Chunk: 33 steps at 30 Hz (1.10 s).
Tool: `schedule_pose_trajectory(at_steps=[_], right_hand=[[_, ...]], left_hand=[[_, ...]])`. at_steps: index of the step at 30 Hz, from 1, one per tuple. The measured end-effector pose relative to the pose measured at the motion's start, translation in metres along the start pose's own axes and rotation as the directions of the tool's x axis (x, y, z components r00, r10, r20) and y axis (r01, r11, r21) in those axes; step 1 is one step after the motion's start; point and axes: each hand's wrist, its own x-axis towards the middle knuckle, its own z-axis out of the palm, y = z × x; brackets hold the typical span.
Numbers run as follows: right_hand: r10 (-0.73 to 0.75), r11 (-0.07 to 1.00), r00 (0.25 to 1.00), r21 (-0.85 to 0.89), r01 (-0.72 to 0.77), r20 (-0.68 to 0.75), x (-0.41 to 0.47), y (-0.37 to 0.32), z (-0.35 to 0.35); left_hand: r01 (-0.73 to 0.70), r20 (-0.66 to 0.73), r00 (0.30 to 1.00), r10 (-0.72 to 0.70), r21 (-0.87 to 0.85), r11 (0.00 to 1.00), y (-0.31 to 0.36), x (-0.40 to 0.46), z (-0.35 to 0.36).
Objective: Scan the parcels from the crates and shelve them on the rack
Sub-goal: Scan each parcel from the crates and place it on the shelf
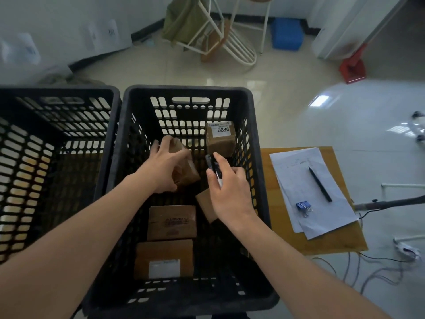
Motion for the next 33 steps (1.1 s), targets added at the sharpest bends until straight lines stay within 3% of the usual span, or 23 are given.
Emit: schedule_pose_trajectory(at_steps=[4, 7, 13, 20, 26, 33], right_hand=[[0.023, 1.000, 0.999, -0.007, -0.023, 0.029, 0.000, 0.000, -0.004], [0.047, 0.999, 0.997, 0.001, -0.047, 0.067, -0.001, -0.001, -0.005], [0.083, 0.988, 0.983, 0.116, -0.102, 0.161, -0.002, 0.002, -0.002], [0.065, 0.983, 0.976, 0.154, -0.098, 0.206, -0.012, -0.002, -0.009], [0.019, 0.985, 0.989, 0.165, -0.044, 0.148, -0.024, -0.018, -0.019], [0.009, 0.987, 0.993, 0.157, -0.028, 0.120, -0.035, -0.023, -0.024]], left_hand=[[0.004, -0.080, 0.997, -0.022, -0.211, 0.977, -0.004, -0.001, 0.005], [0.039, -0.163, 0.984, -0.073, -0.203, 0.978, -0.007, -0.001, 0.005], [0.238, 0.041, 0.971, -0.236, -0.247, 0.939, -0.015, -0.007, 0.010], [0.254, -0.015, 0.956, -0.292, -0.449, 0.856, -0.011, -0.018, -0.002], [0.148, -0.145, 0.959, -0.244, -0.476, 0.867, -0.013, -0.037, -0.016], [0.016, -0.277, 0.953, -0.124, -0.360, 0.933, -0.008, -0.036, 0.012]])
